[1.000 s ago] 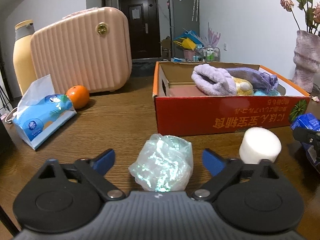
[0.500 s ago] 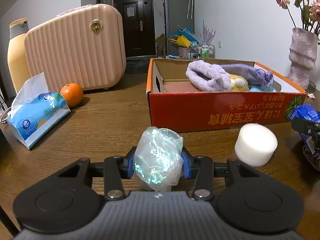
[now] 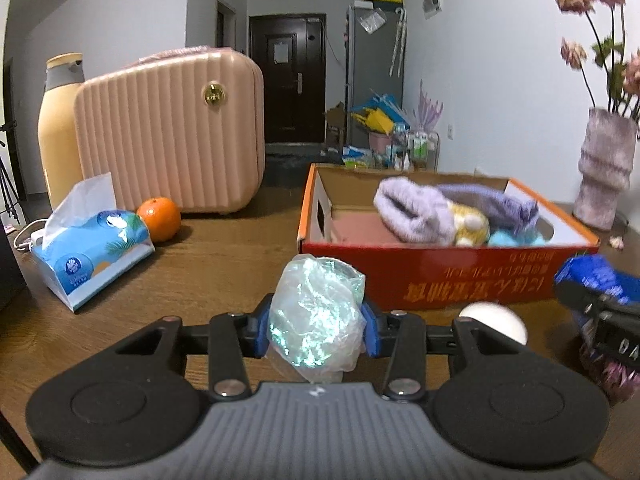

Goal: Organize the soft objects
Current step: 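Carry the handkerchief pack and plastic bag over the red box with both grippers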

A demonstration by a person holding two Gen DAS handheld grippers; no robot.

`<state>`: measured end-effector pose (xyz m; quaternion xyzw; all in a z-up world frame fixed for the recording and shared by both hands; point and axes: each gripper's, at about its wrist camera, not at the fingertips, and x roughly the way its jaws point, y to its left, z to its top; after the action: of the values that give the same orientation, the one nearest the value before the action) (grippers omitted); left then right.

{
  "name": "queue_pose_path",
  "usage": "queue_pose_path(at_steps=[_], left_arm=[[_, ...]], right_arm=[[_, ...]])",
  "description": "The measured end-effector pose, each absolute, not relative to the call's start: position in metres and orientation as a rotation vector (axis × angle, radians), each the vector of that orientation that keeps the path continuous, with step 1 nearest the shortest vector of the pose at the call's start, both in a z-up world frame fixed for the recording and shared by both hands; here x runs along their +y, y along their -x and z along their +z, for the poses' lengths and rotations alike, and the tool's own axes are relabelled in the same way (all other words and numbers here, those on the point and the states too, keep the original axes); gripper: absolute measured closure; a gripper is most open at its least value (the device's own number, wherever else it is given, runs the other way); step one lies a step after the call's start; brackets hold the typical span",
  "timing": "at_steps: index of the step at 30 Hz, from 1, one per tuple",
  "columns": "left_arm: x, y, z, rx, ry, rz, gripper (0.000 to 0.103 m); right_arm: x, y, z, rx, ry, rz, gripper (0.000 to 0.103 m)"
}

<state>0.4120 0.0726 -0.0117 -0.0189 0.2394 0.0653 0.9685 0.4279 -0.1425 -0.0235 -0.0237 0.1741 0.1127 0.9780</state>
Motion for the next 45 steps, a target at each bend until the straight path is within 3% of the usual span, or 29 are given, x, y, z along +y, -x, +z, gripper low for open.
queue_pose_path(at_steps=[20,45], left_arm=[[0.061,-0.401,0.038,0.323,0.125,0.156,0.060],[0.044,-0.450,0.047,0.287,0.153,0.125,0.060]], right_arm=[[-0.146,-0.417,0.012,0.214,-0.003,0.184,0.052],[-0.154,-0.468,0.024,0.196,-0.005,0.162,0.052]])
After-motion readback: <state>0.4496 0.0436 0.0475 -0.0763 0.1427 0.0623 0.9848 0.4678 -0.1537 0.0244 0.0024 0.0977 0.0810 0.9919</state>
